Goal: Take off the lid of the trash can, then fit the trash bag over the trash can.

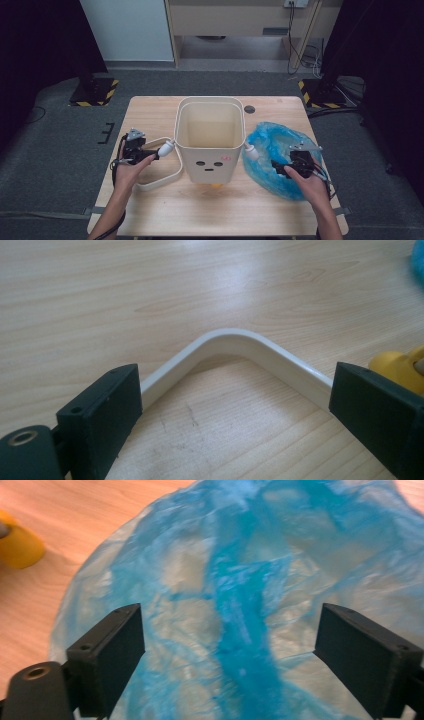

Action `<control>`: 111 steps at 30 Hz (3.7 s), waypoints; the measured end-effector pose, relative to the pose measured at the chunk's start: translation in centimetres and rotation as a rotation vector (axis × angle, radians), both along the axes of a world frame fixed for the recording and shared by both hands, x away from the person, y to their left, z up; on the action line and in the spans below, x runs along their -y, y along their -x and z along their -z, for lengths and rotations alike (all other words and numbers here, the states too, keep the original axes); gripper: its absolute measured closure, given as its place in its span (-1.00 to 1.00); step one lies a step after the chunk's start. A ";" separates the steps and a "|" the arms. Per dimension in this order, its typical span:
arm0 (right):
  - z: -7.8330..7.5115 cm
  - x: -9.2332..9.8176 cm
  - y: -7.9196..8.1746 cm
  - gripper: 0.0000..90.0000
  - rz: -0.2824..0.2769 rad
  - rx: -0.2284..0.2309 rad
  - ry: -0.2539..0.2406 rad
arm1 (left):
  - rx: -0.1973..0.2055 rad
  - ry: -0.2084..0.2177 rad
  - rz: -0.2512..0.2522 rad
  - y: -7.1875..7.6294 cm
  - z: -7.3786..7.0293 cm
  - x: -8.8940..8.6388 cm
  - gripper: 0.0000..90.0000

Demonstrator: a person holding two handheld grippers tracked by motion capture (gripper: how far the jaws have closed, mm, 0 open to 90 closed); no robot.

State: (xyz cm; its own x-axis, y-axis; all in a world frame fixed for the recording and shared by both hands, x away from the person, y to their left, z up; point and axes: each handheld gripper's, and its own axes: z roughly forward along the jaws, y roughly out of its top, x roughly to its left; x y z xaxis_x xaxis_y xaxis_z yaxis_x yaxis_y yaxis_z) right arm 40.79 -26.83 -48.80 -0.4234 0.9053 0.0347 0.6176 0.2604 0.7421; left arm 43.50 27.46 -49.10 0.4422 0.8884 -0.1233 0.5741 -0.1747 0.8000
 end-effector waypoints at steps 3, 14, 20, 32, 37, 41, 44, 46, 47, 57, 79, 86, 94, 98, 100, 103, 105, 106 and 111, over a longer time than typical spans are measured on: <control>-0.3 0.3 -0.9 -0.59 0.024 -0.006 -0.005 | -0.003 -0.007 -0.013 0.3 0.3 0.0 -0.86; 2.2 0.1 -2.6 -0.40 0.008 -0.065 0.048 | -0.004 -0.019 -0.029 1.3 0.9 -0.8 -0.82; 3.8 -0.4 -2.7 -0.18 -0.015 -0.080 0.074 | 0.020 -0.028 -0.035 1.6 0.7 -0.7 -0.81; 2.6 0.7 -2.2 0.94 -0.030 -0.065 -0.056 | 0.040 -0.023 -0.090 1.9 0.7 -1.4 -0.75; 0.7 1.1 -1.9 0.94 -0.017 -0.035 -0.143 | 0.042 -0.017 -0.093 1.9 0.7 -1.5 -0.75; -0.2 1.4 -1.7 0.94 -0.017 -0.019 -0.170 | 0.044 -0.014 -0.096 1.9 0.7 -1.5 -0.75; -0.7 1.5 -1.6 0.94 -0.017 -0.012 -0.186 | 0.044 -0.013 -0.099 1.9 0.7 -1.6 -0.75; -0.9 1.6 -1.5 0.94 -0.013 -0.015 -0.192 | 0.043 -0.012 -0.101 1.9 0.7 -1.6 -0.76; -0.9 1.6 -1.5 0.94 -0.013 -0.015 -0.196 | 0.041 -0.012 -0.099 1.9 0.7 -1.6 -0.76; -2.2 2.0 -1.3 0.94 0.001 -0.015 -0.261 | 0.039 -0.013 -0.077 1.9 0.9 -1.6 -0.82; -7.5 1.9 -3.4 0.96 0.025 -0.016 -0.376 | 0.054 0.004 -0.093 2.1 0.6 -2.4 -0.83; -9.7 2.5 -3.8 0.97 0.061 0.015 -0.424 | 0.052 -0.004 -0.079 2.1 0.6 -2.0 -0.83; -11.5 2.7 -3.4 0.97 0.058 0.020 -0.451 | 0.055 -0.003 -0.080 2.1 0.6 -2.1 -0.83; -11.7 2.7 -3.7 0.97 0.062 0.018 -0.474 | 0.054 -0.005 -0.078 2.1 0.6 -2.0 -0.83; -11.9 2.7 -3.8 0.97 0.066 0.014 -0.487 | 0.055 -0.005 -0.078 2.1 0.6 -2.0 -0.83; -12.3 2.8 -4.0 0.98 0.065 0.021 -0.509 | 0.053 -0.002 -0.078 2.1 0.6 -2.1 -0.83; -12.6 2.8 -3.9 0.98 0.063 0.024 -0.520 | 0.052 -0.003 -0.077 2.1 0.6 -2.1 -0.83; -12.8 2.9 -3.8 0.98 0.061 0.021 -0.534 | 0.052 -0.003 -0.077 2.1 0.6 -2.0 -0.83; -13.5 2.7 -3.7 0.98 0.051 0.025 -0.539 | 0.054 -0.004 -0.076 2.1 0.6 -2.0 -0.83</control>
State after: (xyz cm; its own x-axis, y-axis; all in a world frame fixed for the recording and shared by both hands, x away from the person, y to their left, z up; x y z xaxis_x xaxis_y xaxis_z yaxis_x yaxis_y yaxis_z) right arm 44.48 -29.58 -35.29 -0.3859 0.7815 0.4902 0.6000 -0.1910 0.7769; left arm 41.35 29.44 -49.67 0.3796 0.9200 -0.0973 0.5415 -0.1357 0.8297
